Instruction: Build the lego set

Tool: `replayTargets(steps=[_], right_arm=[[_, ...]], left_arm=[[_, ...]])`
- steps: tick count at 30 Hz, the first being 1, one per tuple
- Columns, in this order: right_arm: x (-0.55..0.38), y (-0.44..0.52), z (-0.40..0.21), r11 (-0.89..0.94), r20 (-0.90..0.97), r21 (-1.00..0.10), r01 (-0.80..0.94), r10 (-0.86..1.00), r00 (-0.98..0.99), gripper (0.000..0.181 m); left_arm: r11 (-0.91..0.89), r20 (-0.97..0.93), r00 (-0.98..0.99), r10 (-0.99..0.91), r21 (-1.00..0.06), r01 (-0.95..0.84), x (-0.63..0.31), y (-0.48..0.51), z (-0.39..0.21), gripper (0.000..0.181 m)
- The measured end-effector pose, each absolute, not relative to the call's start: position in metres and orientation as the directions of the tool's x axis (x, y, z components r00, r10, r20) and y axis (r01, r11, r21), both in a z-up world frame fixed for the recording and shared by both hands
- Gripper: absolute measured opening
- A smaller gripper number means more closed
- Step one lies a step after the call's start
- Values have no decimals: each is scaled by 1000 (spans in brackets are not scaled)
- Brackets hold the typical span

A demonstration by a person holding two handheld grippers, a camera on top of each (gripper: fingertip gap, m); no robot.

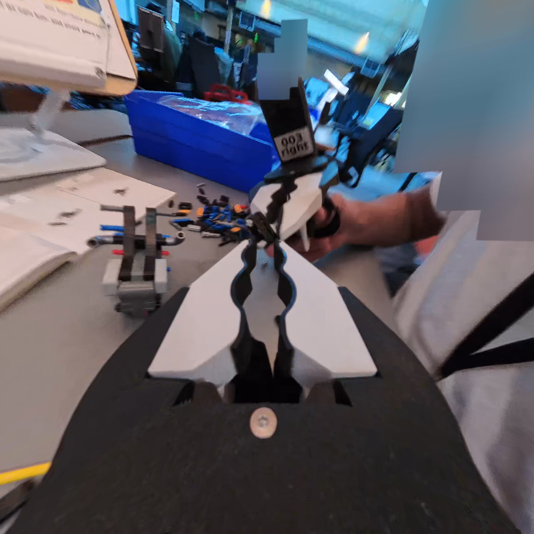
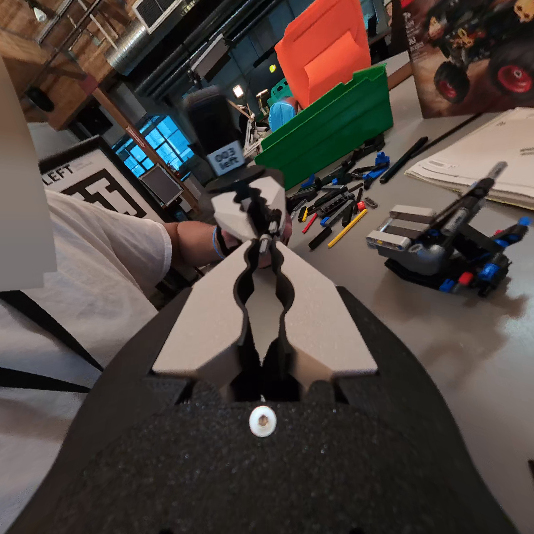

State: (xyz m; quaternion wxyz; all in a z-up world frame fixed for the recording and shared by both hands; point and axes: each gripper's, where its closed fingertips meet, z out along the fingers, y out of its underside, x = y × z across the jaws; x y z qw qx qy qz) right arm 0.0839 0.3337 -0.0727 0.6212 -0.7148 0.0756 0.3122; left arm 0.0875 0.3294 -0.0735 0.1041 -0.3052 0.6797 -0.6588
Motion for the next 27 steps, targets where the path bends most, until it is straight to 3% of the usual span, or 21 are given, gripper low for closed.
replayTargets(steps=[4,9,12,16,21,27], right_arm=[[79,338,-73,-197,-509,-860,-471,274,816,7],[77,341,-79,-224,-549,-834,-504,268,791,7],[75,340,-80,-243,-554,-831,-501,280,784,19],[80,337,-73,-225,-568,-823,-522,305,764,21],[78,336,-76,-252,-561,-827,-503,306,769,7],[90,338,-82,-268,-620,-781,-563,234,749,6]], left_arm=[[-209,453,-787,-420,-892,-401,86,329,-65,7],[-233,542,-766,-347,-841,-489,85,330,-68,5],[-195,527,-775,-349,-850,-490,82,330,-71,5],[-163,503,-786,-360,-863,-478,79,333,-72,5],[-110,510,-786,-349,-856,-506,75,326,-80,5],[-64,410,-782,-469,-899,-433,86,328,-87,10]])
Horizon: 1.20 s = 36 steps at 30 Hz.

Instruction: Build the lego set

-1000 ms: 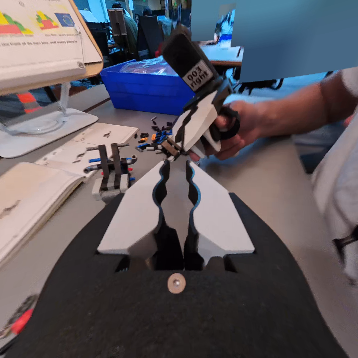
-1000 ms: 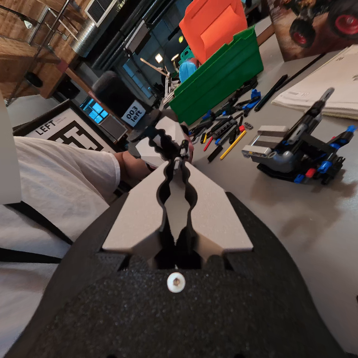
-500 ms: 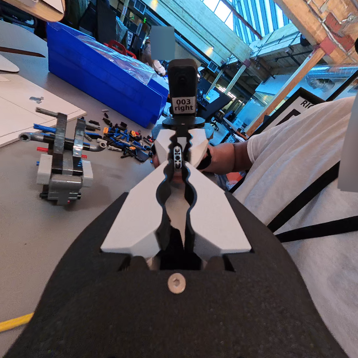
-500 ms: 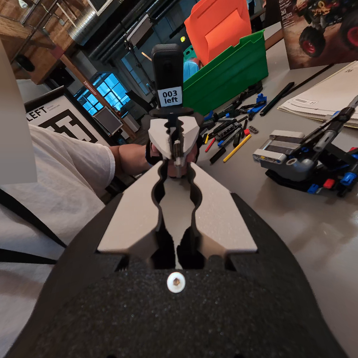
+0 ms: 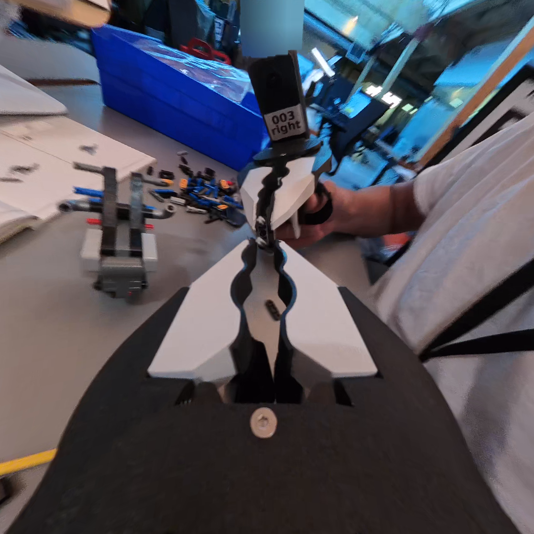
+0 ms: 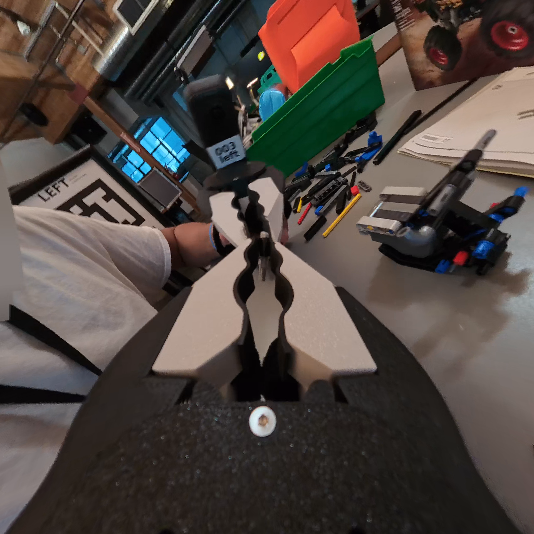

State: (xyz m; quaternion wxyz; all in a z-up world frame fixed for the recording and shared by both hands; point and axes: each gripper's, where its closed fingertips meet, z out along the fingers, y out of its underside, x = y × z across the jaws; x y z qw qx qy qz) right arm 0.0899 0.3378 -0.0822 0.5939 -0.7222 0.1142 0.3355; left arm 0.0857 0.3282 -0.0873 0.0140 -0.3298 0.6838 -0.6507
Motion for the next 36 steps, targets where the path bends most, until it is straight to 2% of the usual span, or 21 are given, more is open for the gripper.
replayTargets(steps=[2,3,6,9,17,19,22,24,33,36], right_arm=[[99,337,-80,-238,-674,-738,-631,216,707,6],[102,337,-79,-232,-700,-714,-661,212,682,6],[104,336,-79,-230,-748,-664,-712,201,632,6],[104,337,-82,-233,-730,-682,-693,169,662,6],[96,341,-88,-253,-626,-770,-586,117,771,6],[95,341,-90,-263,-621,-771,-580,110,776,6],[96,342,-93,-264,-632,-761,-592,100,768,6],[97,343,-95,-268,-644,-751,-603,94,760,6],[96,344,-97,-278,-613,-772,-571,87,786,6],[91,342,-88,-281,-589,-796,-535,159,792,12]], left_arm=[[44,238,-775,-586,-945,-323,93,333,-93,36],[137,113,-762,-637,-957,-256,96,335,-98,41],[439,-303,-661,-686,-897,-45,102,339,-108,48],[583,-509,-568,-646,-810,64,102,335,-107,45],[703,-666,-468,-581,-701,125,102,335,-106,32],[711,-684,-448,-575,-689,139,102,336,-103,28],[705,-678,-436,-592,-697,127,104,338,-101,32],[707,-672,-450,-587,-697,118,104,337,-104,26],[825,-811,-354,-466,-543,159,103,338,-108,17],[807,-800,-357,-482,-564,176,100,337,-103,16]])
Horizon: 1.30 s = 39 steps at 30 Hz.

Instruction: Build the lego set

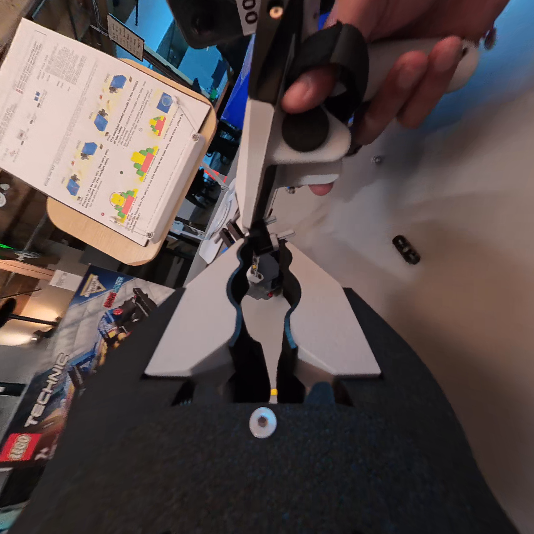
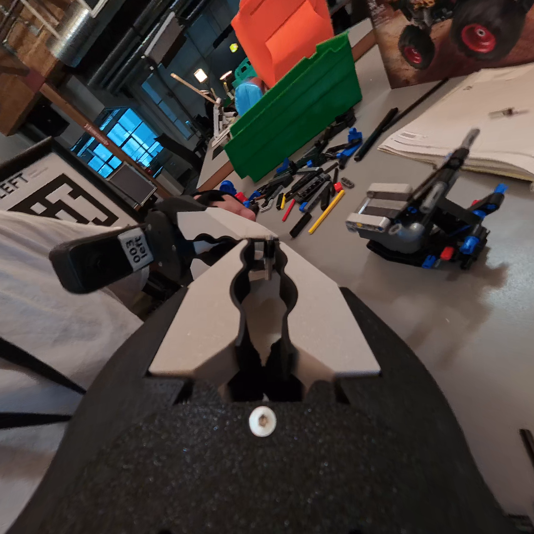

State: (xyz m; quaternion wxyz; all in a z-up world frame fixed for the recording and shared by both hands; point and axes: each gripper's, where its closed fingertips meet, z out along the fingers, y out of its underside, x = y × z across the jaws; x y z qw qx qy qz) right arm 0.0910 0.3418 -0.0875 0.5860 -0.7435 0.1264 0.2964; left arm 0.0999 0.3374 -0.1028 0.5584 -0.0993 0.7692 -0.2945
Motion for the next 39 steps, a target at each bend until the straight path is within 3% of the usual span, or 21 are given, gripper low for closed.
replayTargets(steps=[3,5,8,11,22,39], right_arm=[[91,331,-73,-250,-403,-905,-343,252,880,24],[85,319,-72,-245,-149,-967,-70,322,935,29],[74,307,-94,-320,111,-916,243,381,918,38],[63,309,-110,-339,225,-861,378,412,883,39],[58,311,-133,-425,264,-786,449,426,865,21],[59,311,-138,-436,281,-768,469,430,858,18]], left_arm=[[700,-670,-492,-557,-697,157,93,333,-104,16],[611,-553,-598,-580,-781,130,86,330,-105,16],[508,-402,-717,-569,-858,78,75,325,-108,16],[486,-320,-795,-515,-873,37,65,318,-118,16],[607,-380,-814,-439,-794,44,58,308,-143,16],[639,-414,-801,-433,-768,51,60,309,-147,16]])
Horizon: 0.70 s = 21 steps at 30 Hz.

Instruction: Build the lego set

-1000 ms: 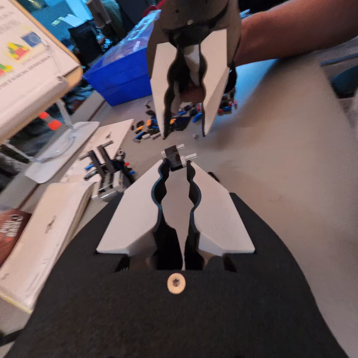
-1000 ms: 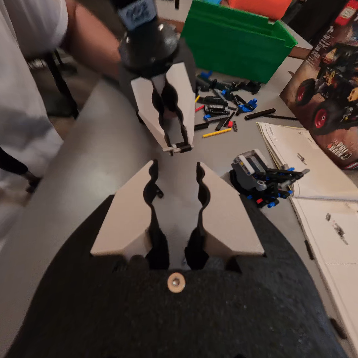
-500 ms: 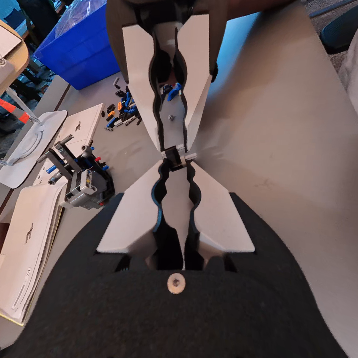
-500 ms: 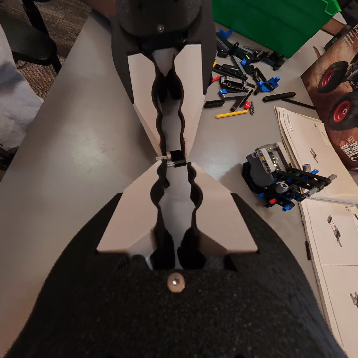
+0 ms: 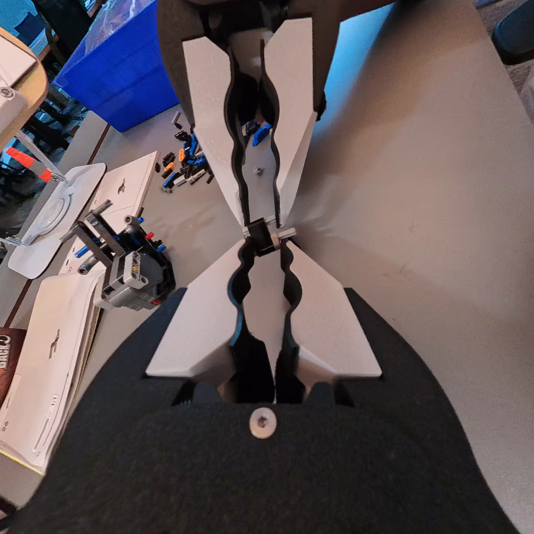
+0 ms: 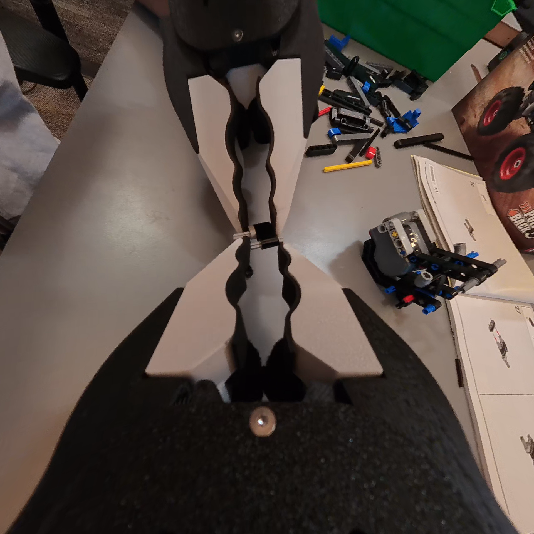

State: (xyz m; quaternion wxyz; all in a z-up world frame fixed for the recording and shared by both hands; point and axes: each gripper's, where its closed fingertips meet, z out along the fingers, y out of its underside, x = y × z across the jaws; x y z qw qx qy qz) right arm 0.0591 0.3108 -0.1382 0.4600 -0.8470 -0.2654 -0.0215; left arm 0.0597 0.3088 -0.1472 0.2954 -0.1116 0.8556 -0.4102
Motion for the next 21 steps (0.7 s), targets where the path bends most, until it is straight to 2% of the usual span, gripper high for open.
replayTargets(steps=[21], right_arm=[[60,312,-140,-411,328,-757,508,433,840,16]], left_arm=[[644,-421,-798,-431,-763,55,59,308,-148,16]])
